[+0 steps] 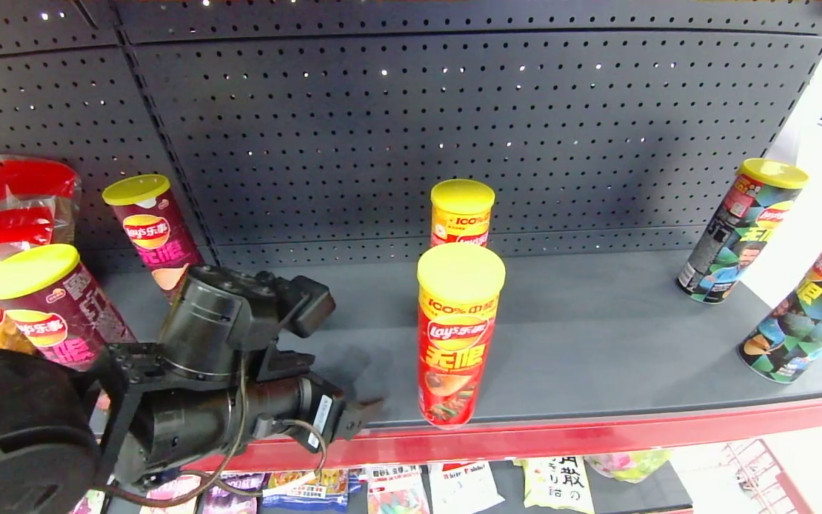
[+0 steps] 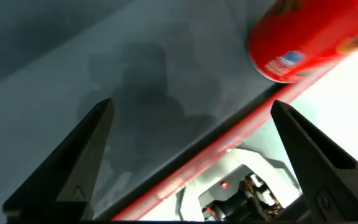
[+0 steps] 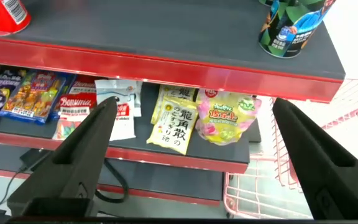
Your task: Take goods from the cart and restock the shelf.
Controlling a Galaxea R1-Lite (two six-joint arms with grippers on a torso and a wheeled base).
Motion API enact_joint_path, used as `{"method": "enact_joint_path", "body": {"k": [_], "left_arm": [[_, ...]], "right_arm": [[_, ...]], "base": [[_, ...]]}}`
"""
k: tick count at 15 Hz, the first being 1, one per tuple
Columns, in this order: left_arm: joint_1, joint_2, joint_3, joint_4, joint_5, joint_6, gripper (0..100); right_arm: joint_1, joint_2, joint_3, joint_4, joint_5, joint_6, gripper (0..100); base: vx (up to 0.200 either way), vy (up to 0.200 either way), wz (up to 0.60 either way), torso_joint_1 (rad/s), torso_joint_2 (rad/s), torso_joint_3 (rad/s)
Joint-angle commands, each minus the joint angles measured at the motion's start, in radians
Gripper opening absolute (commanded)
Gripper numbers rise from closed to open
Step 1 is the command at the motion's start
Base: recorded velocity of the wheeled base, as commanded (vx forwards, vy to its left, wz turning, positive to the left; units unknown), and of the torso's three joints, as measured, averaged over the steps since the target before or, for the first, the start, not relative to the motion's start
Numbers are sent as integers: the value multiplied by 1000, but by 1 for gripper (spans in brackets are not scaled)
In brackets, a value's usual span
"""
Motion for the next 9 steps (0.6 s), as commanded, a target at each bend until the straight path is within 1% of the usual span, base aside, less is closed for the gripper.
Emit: {"method": "enact_joint_path", "body": {"k": [1, 3, 5, 6, 7, 8, 9], "left_arm": [[-18, 47, -27, -1, 10, -2, 100], [-23, 73, -49, -1, 11, -2, 100], [-24, 109, -85, -1, 35, -2, 100], [-24, 109, -85, -1, 35, -2, 100], [-24, 130, -111, -1, 39, -2, 100], [-24, 135, -118, -1, 41, -2, 100], [-35, 149, -128, -1, 41, -2, 100]], "right_arm": [[0, -10, 6, 0, 0, -1, 100], [0, -13, 14, -3, 0, -1, 100], [0, -27, 16, 0, 0, -1, 100], [0, -27, 16, 0, 0, -1, 100], [0, -27, 16, 0, -1, -1, 100], [-1, -27, 16, 0, -1, -1, 100], [0, -27, 16, 0, -1, -1, 100]], "base": [[0, 0, 0, 0, 0, 0], [0, 0, 0, 0, 0, 0], [0, 0, 0, 0, 0, 0], [0, 0, 0, 0, 0, 0], [0, 0, 0, 0, 0, 0], [0, 0, 0, 0, 0, 0], [0, 0, 0, 0, 0, 0]]}}
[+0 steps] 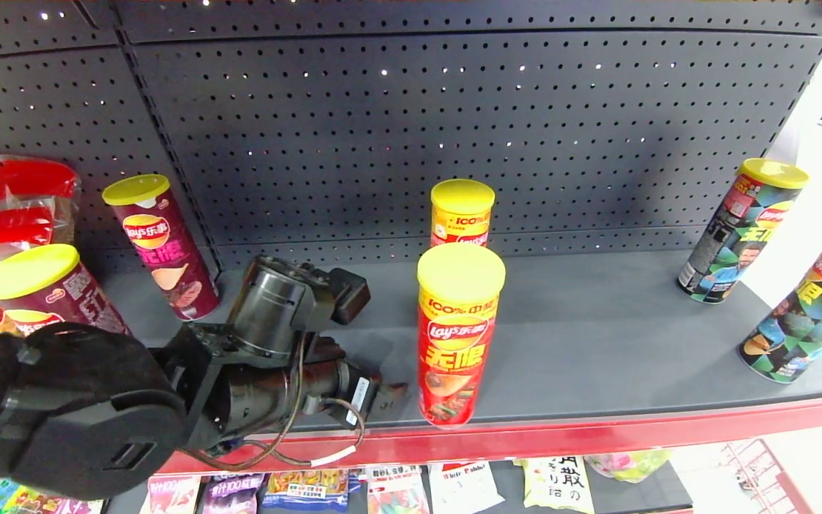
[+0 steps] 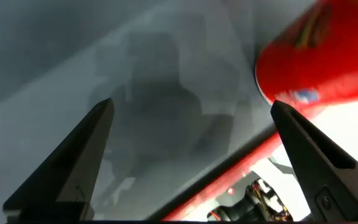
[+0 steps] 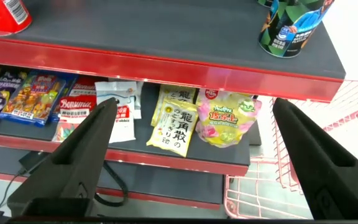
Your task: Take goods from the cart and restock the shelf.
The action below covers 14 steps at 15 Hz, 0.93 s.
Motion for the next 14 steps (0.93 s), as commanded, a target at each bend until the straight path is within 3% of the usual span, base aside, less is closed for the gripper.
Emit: {"method": "enact_joint_path", "body": {"k": [1, 14], "left_arm": [[-9, 28, -22, -1, 3, 0, 100], [-18, 57, -57, -1, 6, 0, 100]], "right_arm": [[-1, 5, 0, 0, 0, -1, 100], [1, 5, 0, 0, 0, -1, 100]], "base": [[0, 0, 0, 0, 0, 0], [0, 0, 0, 0, 0, 0]]}}
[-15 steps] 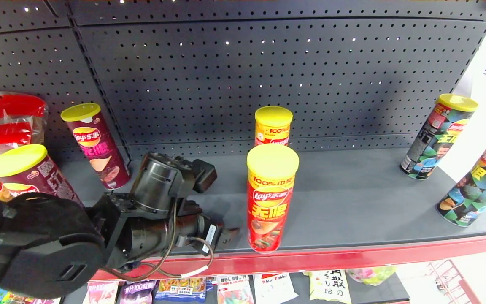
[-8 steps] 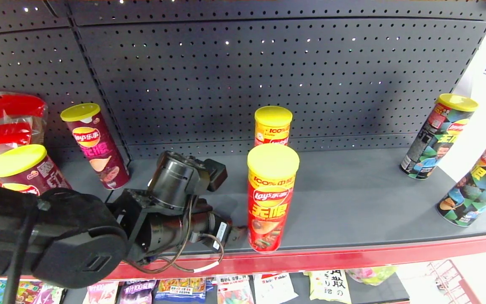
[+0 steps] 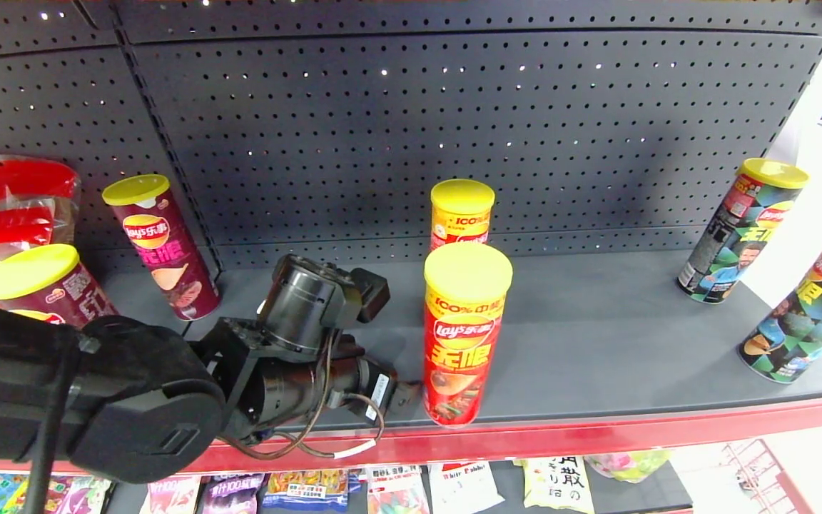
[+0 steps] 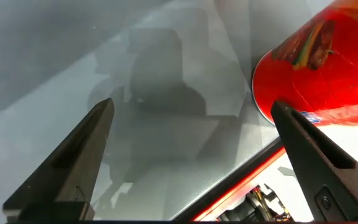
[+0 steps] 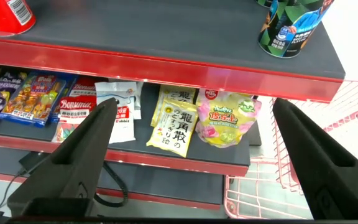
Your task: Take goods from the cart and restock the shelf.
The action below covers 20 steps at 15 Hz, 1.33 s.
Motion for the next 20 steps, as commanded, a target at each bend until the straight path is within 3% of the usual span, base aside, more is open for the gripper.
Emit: {"method": "enact_joint_path", "body": {"k": [1, 20], "left_arm": [[-4, -4, -2, -1, -1, 0, 100], [-5, -14, 13, -1, 16, 0, 100]], "right_arm": [[1, 6, 2, 0, 2, 0, 100], [1, 6, -3, -3, 0, 0, 100]], "base": [[0, 0, 0, 0, 0, 0], [0, 0, 0, 0, 0, 0]]}}
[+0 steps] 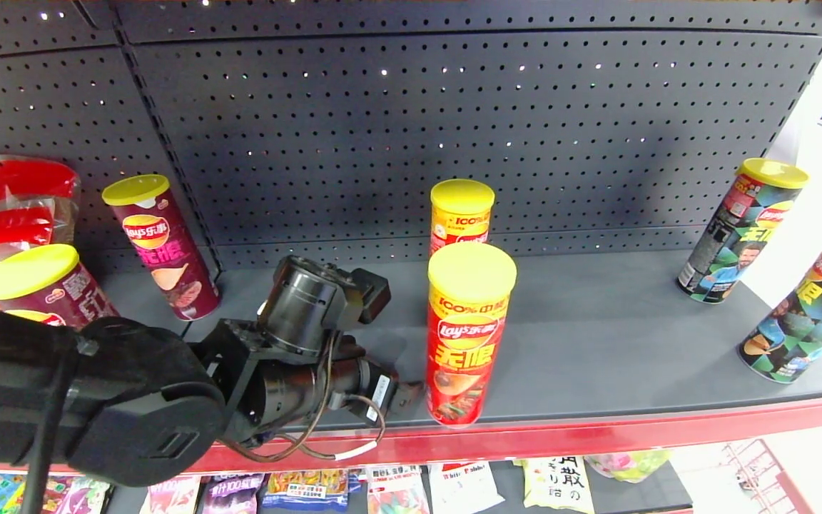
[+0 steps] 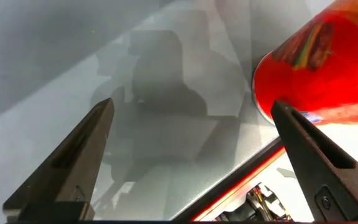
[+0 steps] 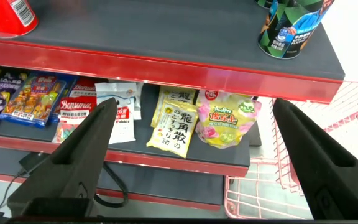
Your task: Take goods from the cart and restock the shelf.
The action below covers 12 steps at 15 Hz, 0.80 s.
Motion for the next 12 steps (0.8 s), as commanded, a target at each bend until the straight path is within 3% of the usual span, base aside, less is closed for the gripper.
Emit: {"method": "enact_joint_path", "body": {"k": [1, 6, 7, 10, 12], "left_arm": [[2, -46, 37, 0, 0, -1, 100], [33, -379, 238, 26, 3, 2, 100], [33, -479, 262, 94, 8, 2, 100], [31, -821, 245, 479, 26, 14, 100], [33, -1036, 222, 724, 110, 31, 100]], "right_arm": [[1, 3, -3, 0, 0, 0, 100], [-1, 17, 3, 6, 0, -5, 100], [-1, 25, 12, 5, 0, -8, 100], [-4, 100, -2, -6, -12, -20, 100], [-29, 160, -34, -10, -46, -23, 100]], "base": [[0, 0, 0, 0, 0, 0], [0, 0, 0, 0, 0, 0], [0, 0, 0, 0, 0, 0], [0, 0, 0, 0, 0, 0], [0, 0, 0, 0, 0, 0]]}}
